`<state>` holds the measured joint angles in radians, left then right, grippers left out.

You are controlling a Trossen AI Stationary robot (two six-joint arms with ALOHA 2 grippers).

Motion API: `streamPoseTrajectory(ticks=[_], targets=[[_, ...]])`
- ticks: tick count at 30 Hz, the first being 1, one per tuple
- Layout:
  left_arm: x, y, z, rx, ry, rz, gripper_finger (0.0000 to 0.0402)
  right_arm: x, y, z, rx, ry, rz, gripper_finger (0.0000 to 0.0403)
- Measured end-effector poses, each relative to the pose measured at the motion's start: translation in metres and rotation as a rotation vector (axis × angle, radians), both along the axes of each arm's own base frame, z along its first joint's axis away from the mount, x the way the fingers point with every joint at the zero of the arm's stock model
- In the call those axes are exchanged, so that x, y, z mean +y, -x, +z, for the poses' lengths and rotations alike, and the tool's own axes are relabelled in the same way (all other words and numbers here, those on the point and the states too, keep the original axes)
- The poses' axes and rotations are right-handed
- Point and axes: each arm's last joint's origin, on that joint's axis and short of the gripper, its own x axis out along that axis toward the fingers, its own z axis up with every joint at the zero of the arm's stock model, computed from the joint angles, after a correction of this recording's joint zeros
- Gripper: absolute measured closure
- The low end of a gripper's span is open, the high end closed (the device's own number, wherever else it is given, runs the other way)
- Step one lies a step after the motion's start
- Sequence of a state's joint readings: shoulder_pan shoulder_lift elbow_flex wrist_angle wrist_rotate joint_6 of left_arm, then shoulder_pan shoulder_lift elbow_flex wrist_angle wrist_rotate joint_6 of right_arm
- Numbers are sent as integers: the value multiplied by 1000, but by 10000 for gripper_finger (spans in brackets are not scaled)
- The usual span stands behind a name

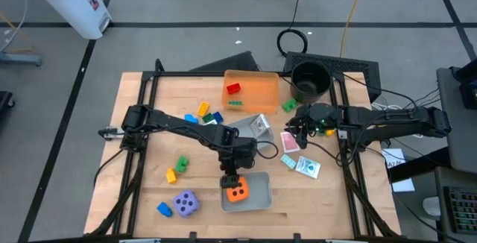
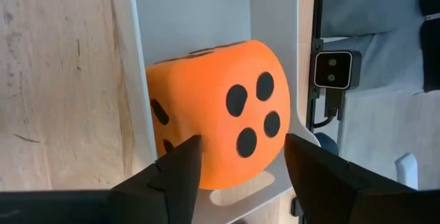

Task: Pick & Place Toys
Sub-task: Put the orange dice into the bottom gray bin, then put the blue game piece into the orange bin

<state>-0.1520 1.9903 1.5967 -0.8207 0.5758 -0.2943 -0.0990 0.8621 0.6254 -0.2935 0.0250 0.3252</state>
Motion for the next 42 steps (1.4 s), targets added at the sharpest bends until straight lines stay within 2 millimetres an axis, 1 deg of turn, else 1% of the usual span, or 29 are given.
streamPoseTrajectory(ticks=[5,11,14,17,19,21,26,29,31,35,38,40,42], targets=[[1,0,0,13,20,18,190,0,0,0,0,0,0,298],[8,0,6,86,134,87,190,0,0,0,-2,0,0,298],[10,4,14,86,132,102,190,0,-1,1,-10,1,0,298],[13,9,27,96,118,127,190,0,-1,2,-23,1,-1,298],[17,12,40,97,107,146,190,0,-2,3,-40,2,-1,298],[22,17,57,88,65,173,190,0,-2,4,-45,-3,-4,298],[37,34,96,52,-137,261,190,0,-3,4,-51,-33,-23,298],[49,47,115,34,-237,322,190,0,-3,4,-53,-55,-36,297],[57,55,123,32,-308,371,190,0,-3,4,-56,-76,-46,298],[75,75,133,83,-482,470,190,1,-3,5,-71,-133,-21,298],[94,87,133,173,-605,565,190,3,-4,6,-88,-161,14,298],[108,91,132,215,-641,609,190,3,-5,8,-108,-167,18,298],[122,91,126,229,-645,638,190,3,-6,9,-128,-181,7,298]])
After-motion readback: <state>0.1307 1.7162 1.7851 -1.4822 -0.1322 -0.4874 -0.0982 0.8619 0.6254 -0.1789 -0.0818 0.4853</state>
